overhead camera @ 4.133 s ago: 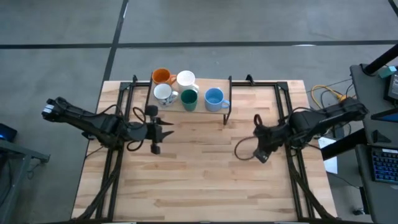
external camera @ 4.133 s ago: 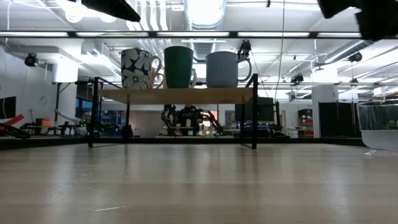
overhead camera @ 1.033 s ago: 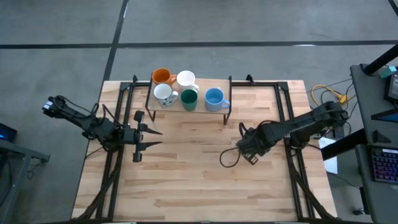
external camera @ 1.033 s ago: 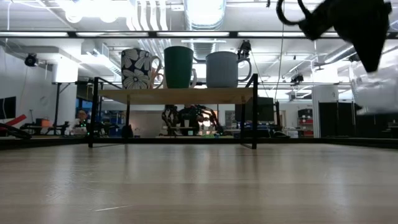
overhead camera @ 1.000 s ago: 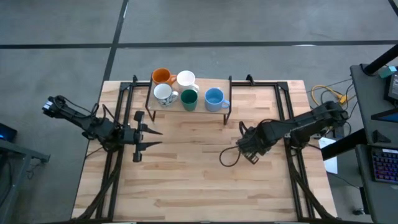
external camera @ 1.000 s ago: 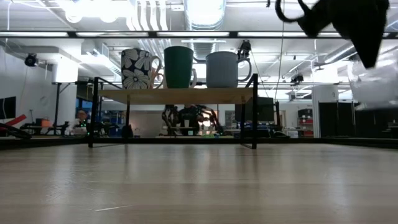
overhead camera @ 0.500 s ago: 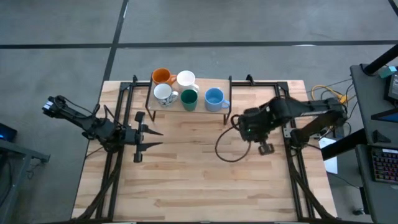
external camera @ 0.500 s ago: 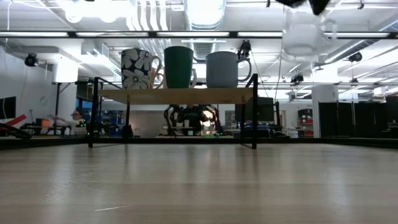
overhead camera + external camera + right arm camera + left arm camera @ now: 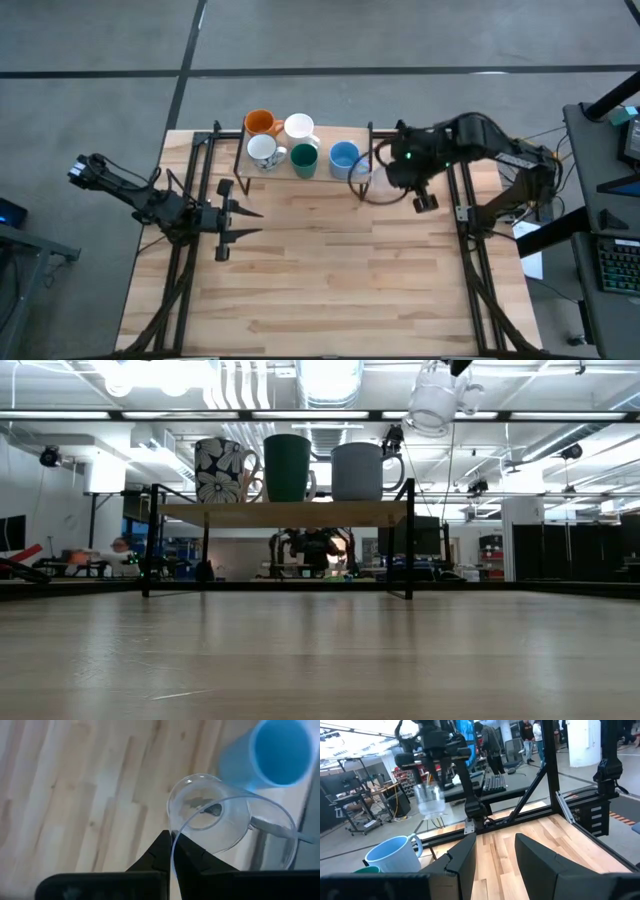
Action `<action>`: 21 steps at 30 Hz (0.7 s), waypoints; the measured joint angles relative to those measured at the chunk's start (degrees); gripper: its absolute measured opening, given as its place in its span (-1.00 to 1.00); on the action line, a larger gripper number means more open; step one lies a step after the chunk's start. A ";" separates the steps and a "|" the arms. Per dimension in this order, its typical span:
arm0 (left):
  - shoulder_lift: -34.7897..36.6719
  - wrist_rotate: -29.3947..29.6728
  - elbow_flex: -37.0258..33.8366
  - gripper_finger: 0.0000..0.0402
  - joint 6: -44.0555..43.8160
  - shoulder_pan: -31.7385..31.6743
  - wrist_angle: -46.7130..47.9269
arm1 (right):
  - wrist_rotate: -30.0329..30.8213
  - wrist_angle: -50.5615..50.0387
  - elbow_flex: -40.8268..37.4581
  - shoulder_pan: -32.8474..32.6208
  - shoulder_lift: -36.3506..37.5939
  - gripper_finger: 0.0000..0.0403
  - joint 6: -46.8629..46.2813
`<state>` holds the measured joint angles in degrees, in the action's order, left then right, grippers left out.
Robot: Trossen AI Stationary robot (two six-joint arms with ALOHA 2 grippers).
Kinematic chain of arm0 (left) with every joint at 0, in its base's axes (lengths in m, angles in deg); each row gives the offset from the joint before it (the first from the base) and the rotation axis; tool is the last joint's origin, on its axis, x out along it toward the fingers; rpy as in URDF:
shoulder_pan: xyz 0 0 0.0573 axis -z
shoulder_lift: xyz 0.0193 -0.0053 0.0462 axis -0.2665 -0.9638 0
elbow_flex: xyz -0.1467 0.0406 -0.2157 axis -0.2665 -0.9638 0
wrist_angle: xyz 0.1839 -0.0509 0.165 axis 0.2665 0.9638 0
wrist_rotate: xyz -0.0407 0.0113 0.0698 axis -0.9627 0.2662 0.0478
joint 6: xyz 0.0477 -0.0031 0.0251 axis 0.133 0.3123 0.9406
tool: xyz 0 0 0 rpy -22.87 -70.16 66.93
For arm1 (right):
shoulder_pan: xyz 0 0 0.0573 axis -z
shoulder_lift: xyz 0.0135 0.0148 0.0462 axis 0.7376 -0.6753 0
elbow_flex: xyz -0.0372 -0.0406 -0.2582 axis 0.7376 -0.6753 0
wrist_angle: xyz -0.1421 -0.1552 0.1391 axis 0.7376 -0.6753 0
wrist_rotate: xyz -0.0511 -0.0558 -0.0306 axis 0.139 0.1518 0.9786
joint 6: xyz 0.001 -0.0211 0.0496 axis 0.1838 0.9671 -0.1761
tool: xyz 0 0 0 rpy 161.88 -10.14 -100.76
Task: Stack small to large cups/mugs on shelf
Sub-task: Put the transparent mug on the shelf
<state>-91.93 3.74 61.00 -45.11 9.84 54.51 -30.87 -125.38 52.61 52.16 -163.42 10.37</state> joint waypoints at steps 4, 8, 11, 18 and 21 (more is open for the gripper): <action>-0.61 1.08 -0.02 -0.39 0.17 -0.09 -0.17 | 1.52 0.01 2.54 2.88 0.00 -0.96 2.88; -1.70 1.15 -0.04 -0.39 1.94 -0.17 -2.43 | 2.54 0.02 4.69 5.46 -0.02 -0.96 5.61; -2.64 1.93 -0.04 -0.39 4.62 -0.20 -5.56 | 4.01 0.02 5.89 7.13 -0.02 -0.96 7.67; -3.68 8.31 -0.07 -0.39 11.39 -0.20 -10.03 | 4.27 0.21 5.92 10.90 -0.04 -0.96 12.89; -3.69 9.77 -0.07 -0.39 12.48 -0.22 -10.33 | 4.28 0.82 5.86 12.81 -0.32 -0.96 15.37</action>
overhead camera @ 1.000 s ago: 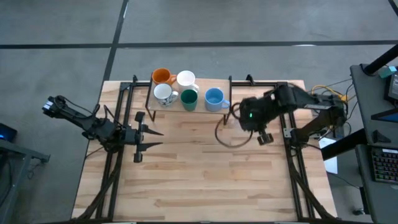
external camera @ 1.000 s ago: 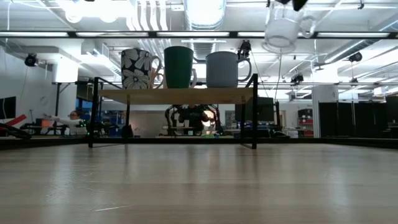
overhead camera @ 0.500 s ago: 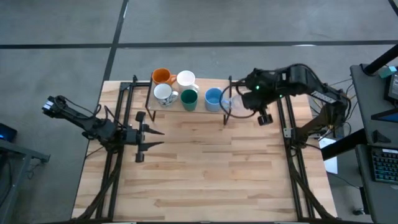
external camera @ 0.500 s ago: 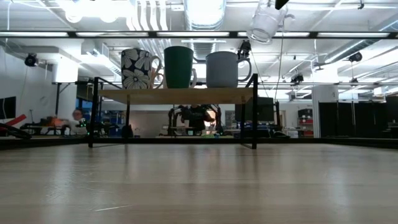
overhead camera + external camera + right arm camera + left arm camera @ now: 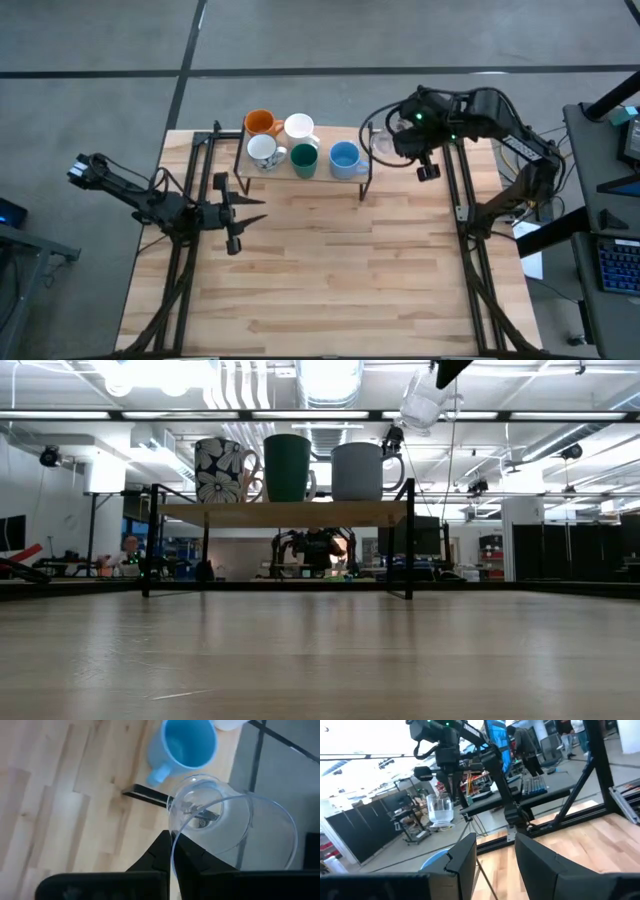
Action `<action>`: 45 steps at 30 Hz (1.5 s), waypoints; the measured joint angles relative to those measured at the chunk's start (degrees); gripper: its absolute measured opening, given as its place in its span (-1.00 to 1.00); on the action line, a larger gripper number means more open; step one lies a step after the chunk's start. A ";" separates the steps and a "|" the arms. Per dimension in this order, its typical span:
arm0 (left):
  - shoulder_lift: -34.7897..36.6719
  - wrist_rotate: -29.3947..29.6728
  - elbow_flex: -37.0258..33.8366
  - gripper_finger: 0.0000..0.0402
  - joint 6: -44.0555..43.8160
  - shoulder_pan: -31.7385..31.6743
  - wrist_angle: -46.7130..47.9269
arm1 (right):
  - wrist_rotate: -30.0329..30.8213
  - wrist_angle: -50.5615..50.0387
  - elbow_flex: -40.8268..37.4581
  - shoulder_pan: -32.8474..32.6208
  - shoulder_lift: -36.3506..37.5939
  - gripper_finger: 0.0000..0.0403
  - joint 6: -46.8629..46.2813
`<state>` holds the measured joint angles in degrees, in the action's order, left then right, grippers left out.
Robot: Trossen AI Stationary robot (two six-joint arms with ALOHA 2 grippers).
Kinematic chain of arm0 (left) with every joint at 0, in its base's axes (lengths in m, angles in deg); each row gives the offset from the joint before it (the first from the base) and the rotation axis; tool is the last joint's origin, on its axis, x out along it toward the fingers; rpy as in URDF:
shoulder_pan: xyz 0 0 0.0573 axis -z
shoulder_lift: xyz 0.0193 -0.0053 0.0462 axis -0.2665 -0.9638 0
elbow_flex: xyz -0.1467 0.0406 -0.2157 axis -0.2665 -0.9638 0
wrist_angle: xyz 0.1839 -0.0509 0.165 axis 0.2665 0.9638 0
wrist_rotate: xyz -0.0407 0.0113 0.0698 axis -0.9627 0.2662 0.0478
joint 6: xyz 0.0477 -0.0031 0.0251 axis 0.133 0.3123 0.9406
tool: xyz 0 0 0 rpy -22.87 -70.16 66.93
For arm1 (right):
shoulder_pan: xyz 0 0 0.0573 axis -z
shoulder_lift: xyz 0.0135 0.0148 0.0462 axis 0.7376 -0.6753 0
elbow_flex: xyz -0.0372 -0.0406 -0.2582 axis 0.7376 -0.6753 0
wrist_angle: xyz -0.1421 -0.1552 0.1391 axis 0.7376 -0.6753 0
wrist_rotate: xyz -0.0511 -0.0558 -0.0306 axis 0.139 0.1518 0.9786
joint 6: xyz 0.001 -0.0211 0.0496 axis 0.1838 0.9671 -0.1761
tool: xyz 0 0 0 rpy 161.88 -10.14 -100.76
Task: Stack small to large cups/mugs on shelf
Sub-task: Put the transparent mug on the shelf
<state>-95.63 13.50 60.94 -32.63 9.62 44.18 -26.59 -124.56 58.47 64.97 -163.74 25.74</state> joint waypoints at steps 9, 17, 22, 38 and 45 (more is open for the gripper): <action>-0.51 0.22 0.00 -0.39 0.75 0.00 0.01 | -0.40 3.37 0.28 4.64 -4.35 -0.96 7.15; -1.29 0.20 0.00 -0.39 -0.31 0.04 0.01 | -0.23 3.61 5.40 8.97 -10.97 -0.96 13.84; -1.08 1.73 0.00 -0.39 2.69 0.04 0.10 | -2.78 4.70 9.01 11.00 -14.43 -0.96 14.64; 0.56 7.09 0.00 -0.39 12.14 0.04 0.78 | -3.40 5.71 12.07 12.29 -21.54 -0.96 13.80; 1.03 7.74 0.00 -0.39 12.15 0.04 2.11 | -3.43 5.83 12.07 13.14 -22.80 -0.96 13.80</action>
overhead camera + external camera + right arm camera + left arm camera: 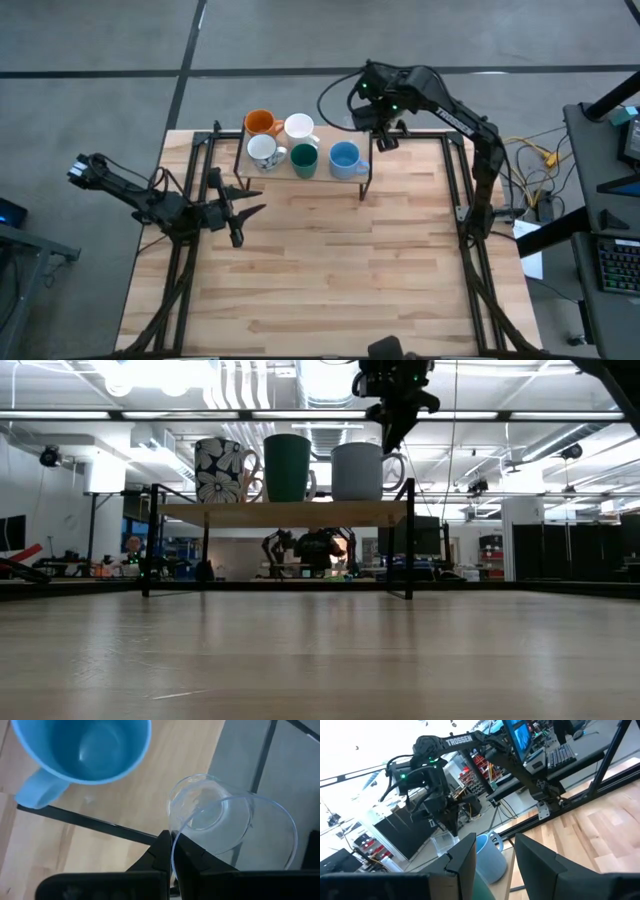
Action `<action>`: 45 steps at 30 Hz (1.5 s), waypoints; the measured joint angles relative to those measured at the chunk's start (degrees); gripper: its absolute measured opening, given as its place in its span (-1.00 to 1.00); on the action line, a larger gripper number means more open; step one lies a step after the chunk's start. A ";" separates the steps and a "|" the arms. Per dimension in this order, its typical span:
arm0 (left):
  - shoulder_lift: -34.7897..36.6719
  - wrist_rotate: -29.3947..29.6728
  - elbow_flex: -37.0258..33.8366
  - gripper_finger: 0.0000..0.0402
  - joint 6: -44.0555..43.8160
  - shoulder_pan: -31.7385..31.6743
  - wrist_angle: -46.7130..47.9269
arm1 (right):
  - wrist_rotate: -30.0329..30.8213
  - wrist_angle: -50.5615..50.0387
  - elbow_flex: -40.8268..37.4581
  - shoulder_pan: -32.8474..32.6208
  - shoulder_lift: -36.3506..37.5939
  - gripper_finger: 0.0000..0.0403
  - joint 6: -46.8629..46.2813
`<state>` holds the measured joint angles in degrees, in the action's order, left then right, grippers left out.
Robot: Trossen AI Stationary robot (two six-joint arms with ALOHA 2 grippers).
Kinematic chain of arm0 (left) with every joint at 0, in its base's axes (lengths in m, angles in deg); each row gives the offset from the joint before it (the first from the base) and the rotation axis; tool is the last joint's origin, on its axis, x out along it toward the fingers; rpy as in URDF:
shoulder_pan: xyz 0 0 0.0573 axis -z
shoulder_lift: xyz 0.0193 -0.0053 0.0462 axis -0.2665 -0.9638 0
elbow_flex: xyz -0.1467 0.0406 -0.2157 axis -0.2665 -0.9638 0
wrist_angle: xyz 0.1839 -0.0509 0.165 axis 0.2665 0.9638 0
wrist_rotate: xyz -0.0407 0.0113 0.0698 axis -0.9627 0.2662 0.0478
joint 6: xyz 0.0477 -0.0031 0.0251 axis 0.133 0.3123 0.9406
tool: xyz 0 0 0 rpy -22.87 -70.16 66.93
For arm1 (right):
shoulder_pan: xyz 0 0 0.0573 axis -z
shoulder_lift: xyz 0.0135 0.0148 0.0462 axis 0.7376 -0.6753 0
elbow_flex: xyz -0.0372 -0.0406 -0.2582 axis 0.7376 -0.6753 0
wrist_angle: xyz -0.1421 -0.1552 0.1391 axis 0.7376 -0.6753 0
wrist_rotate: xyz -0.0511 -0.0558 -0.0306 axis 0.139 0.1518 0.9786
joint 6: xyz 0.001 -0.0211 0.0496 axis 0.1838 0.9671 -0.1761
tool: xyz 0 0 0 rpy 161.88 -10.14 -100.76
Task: Stack small to large cups/mugs on shelf
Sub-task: Put the transparent mug on the shelf
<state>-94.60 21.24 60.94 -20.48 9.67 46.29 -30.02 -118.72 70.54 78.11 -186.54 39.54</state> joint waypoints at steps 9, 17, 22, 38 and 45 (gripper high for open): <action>-0.04 0.13 0.00 -0.39 0.83 0.00 0.04 | -0.04 0.09 -0.11 1.56 -0.88 -0.96 0.00; -0.02 0.13 -0.07 -0.39 0.84 0.00 0.07 | -3.05 0.17 -0.50 1.58 -1.15 -0.96 0.00; -0.03 0.13 -0.09 -0.39 0.85 0.00 0.07 | -3.05 0.15 -0.68 1.60 -1.14 -0.96 0.00; -0.08 0.13 -0.13 -0.39 0.89 0.00 0.32 | -3.13 0.39 -1.03 1.60 -3.02 -0.96 0.00; -0.02 0.13 -0.13 -0.39 0.91 0.00 0.43 | -4.36 0.50 -1.22 1.58 -3.02 -0.96 -0.46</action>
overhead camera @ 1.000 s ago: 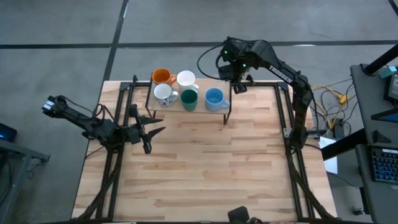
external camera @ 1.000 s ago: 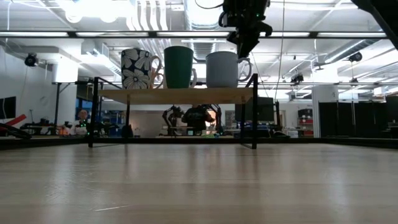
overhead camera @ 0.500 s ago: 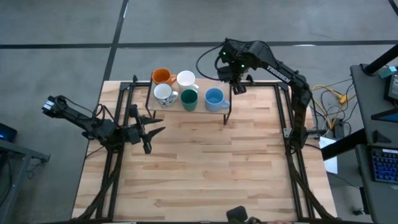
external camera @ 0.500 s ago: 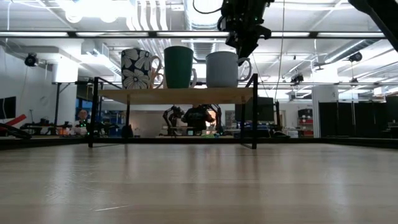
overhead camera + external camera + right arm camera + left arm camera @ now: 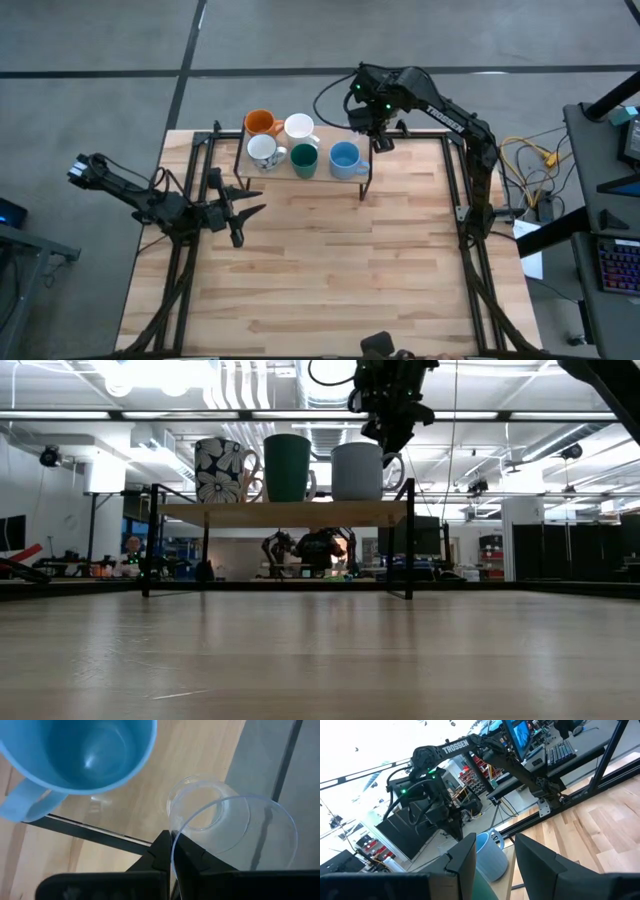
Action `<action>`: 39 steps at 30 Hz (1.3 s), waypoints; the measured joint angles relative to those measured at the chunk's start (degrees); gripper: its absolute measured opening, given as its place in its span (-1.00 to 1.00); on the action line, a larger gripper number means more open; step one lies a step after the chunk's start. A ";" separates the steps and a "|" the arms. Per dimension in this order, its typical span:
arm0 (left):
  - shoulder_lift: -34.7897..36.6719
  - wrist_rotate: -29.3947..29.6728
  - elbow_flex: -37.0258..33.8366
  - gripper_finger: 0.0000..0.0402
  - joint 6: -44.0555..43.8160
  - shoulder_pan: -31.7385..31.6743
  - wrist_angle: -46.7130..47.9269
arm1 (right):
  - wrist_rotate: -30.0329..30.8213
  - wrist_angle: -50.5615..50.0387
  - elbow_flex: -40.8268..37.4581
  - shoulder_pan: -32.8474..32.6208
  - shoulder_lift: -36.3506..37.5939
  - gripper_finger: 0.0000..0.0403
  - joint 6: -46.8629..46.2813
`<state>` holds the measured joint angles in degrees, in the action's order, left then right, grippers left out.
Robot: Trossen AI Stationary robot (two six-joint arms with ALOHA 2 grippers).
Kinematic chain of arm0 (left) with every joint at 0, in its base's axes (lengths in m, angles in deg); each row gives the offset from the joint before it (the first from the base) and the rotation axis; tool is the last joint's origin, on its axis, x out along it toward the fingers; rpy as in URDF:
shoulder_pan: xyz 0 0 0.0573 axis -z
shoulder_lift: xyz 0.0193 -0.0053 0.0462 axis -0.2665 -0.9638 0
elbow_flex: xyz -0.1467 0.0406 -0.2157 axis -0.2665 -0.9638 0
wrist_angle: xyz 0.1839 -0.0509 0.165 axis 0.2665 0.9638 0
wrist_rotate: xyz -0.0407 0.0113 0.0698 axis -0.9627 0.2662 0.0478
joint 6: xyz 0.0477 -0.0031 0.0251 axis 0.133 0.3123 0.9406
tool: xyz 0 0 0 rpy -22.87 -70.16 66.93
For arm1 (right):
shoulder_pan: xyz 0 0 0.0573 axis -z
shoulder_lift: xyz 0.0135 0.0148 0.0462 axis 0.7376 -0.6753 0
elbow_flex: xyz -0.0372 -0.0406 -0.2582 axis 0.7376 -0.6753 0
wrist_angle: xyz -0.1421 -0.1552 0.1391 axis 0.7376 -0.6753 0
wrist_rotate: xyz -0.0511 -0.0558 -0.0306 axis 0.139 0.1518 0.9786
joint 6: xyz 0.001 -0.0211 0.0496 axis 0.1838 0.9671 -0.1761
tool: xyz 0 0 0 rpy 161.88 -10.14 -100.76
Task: Stack small to large cups/mugs on shelf
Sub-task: Put the transparent mug on the shelf
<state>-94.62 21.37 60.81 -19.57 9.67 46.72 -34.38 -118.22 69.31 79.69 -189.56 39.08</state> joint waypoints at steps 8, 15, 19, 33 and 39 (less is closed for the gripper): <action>0.00 0.00 0.00 -0.39 -0.01 0.00 0.00 | -0.18 0.46 -1.72 -0.02 0.00 -0.96 -0.61; 0.18 0.00 0.00 -0.39 0.00 0.00 0.03 | -0.18 0.93 -2.32 -0.02 0.00 -0.96 -0.87; 0.36 0.00 0.00 -0.39 -0.01 0.00 0.04 | -0.19 0.94 -2.32 -0.17 0.00 -0.96 -1.07; 0.63 0.00 0.00 -0.39 0.01 0.00 0.03 | -0.19 0.90 -2.33 -1.40 0.00 -0.96 -1.07; 0.63 -0.01 0.00 -0.39 0.03 0.01 0.03 | -0.18 0.92 -2.43 -1.51 0.02 -0.96 -2.12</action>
<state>-93.99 21.36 60.81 -19.54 9.68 46.75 -34.56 -117.30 66.89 78.18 -189.54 36.96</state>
